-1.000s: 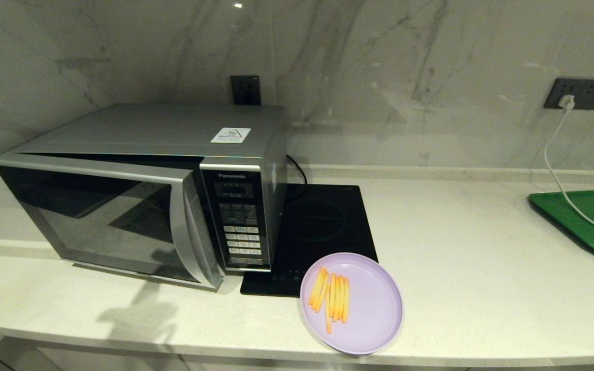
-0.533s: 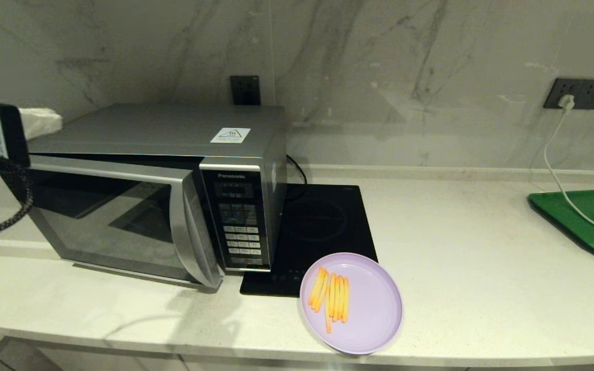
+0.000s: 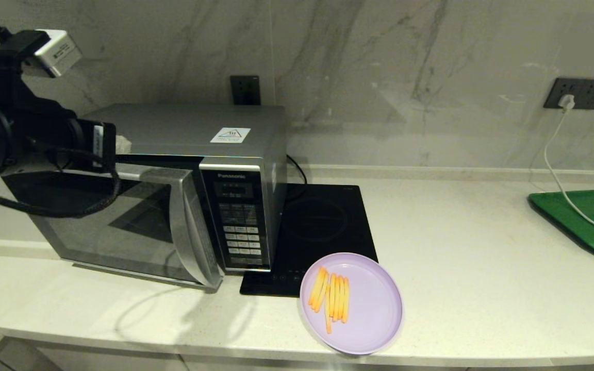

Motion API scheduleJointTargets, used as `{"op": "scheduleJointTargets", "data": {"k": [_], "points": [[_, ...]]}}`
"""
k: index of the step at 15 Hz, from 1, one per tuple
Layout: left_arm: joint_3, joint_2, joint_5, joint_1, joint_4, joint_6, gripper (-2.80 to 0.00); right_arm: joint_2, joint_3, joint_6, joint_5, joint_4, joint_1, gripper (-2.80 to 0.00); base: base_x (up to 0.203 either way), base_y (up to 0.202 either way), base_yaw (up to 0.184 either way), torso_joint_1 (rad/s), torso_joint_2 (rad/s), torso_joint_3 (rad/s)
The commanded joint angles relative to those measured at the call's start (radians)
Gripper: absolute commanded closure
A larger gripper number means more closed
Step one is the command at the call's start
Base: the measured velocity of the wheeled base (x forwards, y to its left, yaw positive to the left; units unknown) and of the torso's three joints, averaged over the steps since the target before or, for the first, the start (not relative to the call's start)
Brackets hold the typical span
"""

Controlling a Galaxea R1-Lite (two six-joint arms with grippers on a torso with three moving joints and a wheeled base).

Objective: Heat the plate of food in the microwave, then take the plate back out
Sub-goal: Open the microwave oven

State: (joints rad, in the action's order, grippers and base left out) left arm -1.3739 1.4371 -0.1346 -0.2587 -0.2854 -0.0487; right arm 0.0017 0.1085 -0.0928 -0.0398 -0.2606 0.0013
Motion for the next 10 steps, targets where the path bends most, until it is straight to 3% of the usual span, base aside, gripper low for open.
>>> {"op": "scheduleJointTargets", "data": {"k": [1,5,10], "points": [[-0.048,0.095,0.001,0.002,-0.027,0.021,0.00,0.000,0.000,-0.001,0.000,-0.002,0.000,0.00,0.000,0.000,0.000,0.000,0.00,0.000],[-0.095,0.163,0.010,0.003,-0.046,0.074,0.00,0.000,0.000,-0.001,0.000,-0.002,0.000,0.00,0.000,0.000,0.000,0.000,0.00,0.000],[-0.097,0.192,0.029,0.003,-0.025,0.092,0.00,0.000,0.000,-0.001,0.000,-0.002,0.000,0.00,0.000,0.000,0.000,0.000,0.00,0.000]]}}
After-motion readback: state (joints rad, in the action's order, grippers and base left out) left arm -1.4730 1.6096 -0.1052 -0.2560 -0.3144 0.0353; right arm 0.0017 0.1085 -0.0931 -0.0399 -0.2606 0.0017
